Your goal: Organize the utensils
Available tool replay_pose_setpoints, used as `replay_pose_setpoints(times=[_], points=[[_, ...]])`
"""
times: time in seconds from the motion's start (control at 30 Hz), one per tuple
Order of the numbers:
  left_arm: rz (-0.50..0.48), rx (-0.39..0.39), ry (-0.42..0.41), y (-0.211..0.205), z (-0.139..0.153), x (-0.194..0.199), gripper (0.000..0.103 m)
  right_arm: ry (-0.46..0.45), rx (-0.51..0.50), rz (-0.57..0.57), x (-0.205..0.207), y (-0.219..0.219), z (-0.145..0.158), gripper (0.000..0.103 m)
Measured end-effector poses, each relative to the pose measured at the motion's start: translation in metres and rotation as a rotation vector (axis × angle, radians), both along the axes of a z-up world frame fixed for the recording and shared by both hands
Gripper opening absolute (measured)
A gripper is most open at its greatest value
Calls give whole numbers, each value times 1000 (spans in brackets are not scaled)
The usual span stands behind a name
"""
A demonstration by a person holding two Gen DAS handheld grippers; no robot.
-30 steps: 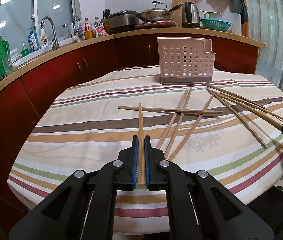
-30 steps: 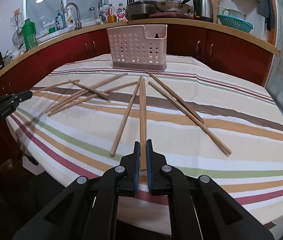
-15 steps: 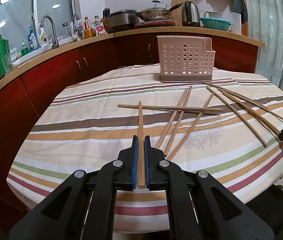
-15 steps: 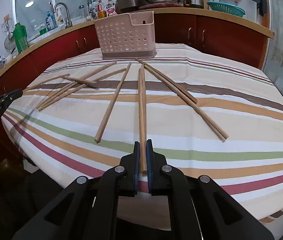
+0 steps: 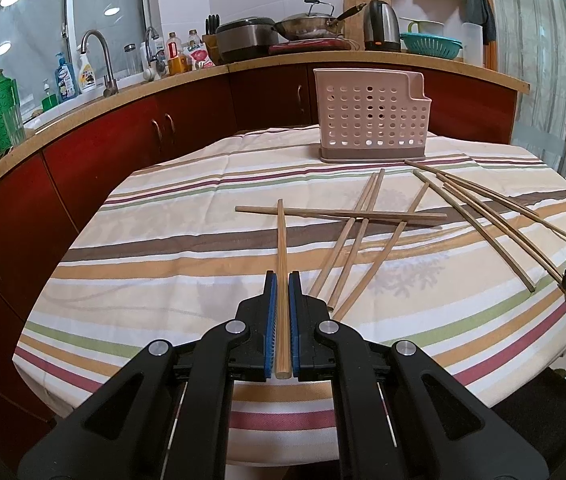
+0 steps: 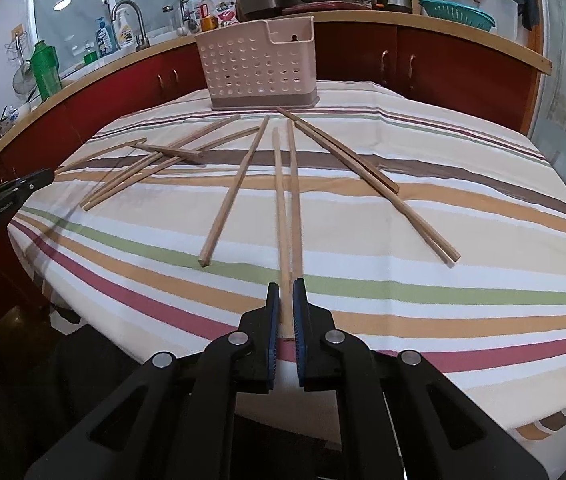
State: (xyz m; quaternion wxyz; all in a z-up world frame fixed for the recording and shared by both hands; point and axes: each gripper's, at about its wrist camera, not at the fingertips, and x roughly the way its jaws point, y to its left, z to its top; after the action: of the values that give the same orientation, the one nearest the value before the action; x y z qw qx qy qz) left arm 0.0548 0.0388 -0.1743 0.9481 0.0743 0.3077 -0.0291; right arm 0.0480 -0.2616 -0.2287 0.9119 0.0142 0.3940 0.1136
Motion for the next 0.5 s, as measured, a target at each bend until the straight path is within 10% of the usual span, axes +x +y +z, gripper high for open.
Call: replay_pose_setpoints(times=[0.5], points=[[2, -1, 5, 1, -3, 0, 6, -1, -28, 5, -3, 5, -5, 23]])
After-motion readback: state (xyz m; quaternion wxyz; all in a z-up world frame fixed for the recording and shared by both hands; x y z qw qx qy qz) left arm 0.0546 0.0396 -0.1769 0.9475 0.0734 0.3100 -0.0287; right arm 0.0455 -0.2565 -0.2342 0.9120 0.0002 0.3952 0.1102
